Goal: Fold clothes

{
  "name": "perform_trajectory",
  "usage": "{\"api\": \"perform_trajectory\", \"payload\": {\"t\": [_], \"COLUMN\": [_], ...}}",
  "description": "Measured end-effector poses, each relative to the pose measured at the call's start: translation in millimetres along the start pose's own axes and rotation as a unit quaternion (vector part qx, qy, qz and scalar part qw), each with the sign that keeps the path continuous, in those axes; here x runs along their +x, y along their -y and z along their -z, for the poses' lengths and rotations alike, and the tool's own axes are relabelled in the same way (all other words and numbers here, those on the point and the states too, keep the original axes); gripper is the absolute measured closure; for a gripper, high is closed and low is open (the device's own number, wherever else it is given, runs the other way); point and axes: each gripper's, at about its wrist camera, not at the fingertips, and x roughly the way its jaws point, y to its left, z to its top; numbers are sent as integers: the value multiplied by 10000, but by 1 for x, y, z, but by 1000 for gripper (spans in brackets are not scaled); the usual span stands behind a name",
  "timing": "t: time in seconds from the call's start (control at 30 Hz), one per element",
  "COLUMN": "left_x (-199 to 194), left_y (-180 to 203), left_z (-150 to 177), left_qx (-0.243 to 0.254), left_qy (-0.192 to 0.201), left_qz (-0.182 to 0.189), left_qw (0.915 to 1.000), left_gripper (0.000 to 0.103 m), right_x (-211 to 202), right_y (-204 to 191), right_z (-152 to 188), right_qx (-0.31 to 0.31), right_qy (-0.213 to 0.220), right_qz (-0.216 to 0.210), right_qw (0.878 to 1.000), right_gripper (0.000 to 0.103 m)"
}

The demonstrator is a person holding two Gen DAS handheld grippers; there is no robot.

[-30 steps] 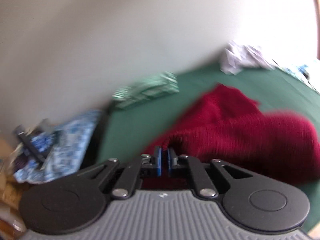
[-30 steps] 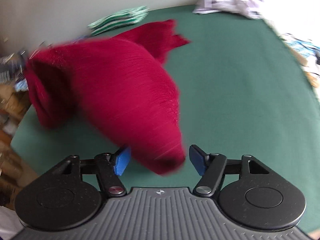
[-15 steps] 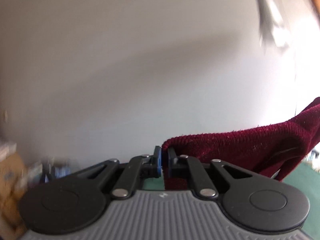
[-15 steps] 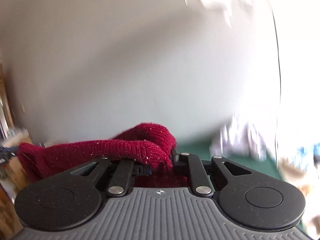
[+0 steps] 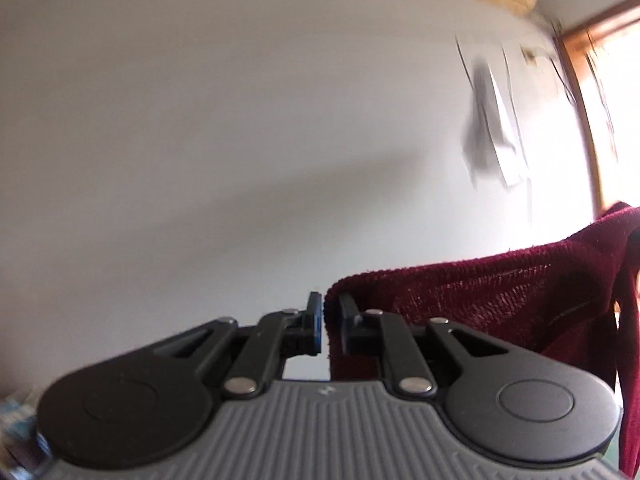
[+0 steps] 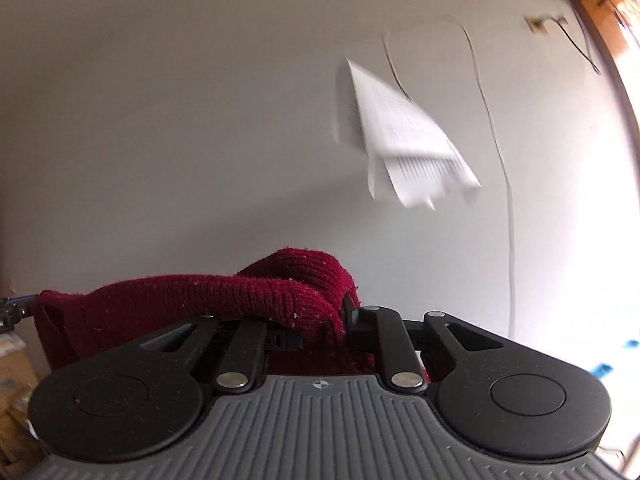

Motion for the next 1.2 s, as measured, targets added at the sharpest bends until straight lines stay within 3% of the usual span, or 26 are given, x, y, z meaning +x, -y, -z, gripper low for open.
{"api": "perform_trajectory", "payload": {"t": [0.07,0.17,0.23,0.27,0.3,0.37,0.43,0.5,0.6,0.67,0.73,0.77,0.8,0.87,0.93,1.0,1.07,1.2], "left_x": [29,66,76,75,70,58,48,44,63,84,105,111,116,111,98,83,69,52], "left_y": [2,18,30,35,39,50,66,83,107,116,123,125,126,125,116,102,90,78], "left_z": [28,87,127,143,157,176,183,187,194,204,218,225,232,227,210,186,162,123], "left_qx": [-41,-10,60,-2,-99,-243,-283,-310,-410,-524,-610,-689,-766,-905,-1025,-1070,-1054,-849], "left_qy": [-557,-1488,-2030,-2237,-2392,-2607,-2675,-2693,-2786,-3053,-3455,-3639,-3821,-3747,-3530,-3240,-2963,-2583], "left_qz": [101,198,152,114,160,362,567,694,554,425,260,175,90,-30,-251,-599,-883,-1007], "left_qw": [9984,9887,9790,9746,9708,9644,9615,9600,9579,9498,9361,9287,9209,9227,9296,9381,9451,9571], "left_gripper": [80,80,70,58,44,39,27,3,1,7,34,66,73,91,92,93,93,93], "right_x": [15,31,43,52,62,79,91,104,104,104,101,98,96,92,83,73,68,71], "right_y": [5,20,34,41,50,66,86,108,125,130,133,133,134,136,137,139,142,144], "right_z": [20,55,77,87,98,122,147,169,192,198,202,199,199,201,206,216,227,250], "right_qx": [207,607,787,853,865,750,637,659,674,512,314,179,-56,-572,-1180,-1728,-2104,-2713], "right_qy": [-376,-846,-1115,-1278,-1445,-1865,-2236,-2550,-2828,-2933,-2985,-2977,-2984,-2999,-2947,-2935,-2935,-2874], "right_qz": [194,512,749,858,1017,1357,1659,1841,1972,1932,1892,1874,1869,1861,1839,1792,1775,1726], "right_qw": [9989,9933,9878,9844,9805,9701,9584,9470,9363,9349,9349,9359,9360,9339,9303,9230,9155,9022], "right_gripper": [87,87,87,87,87,87,86,85,82,75,61,60,56,51,39,35,34,35]}}
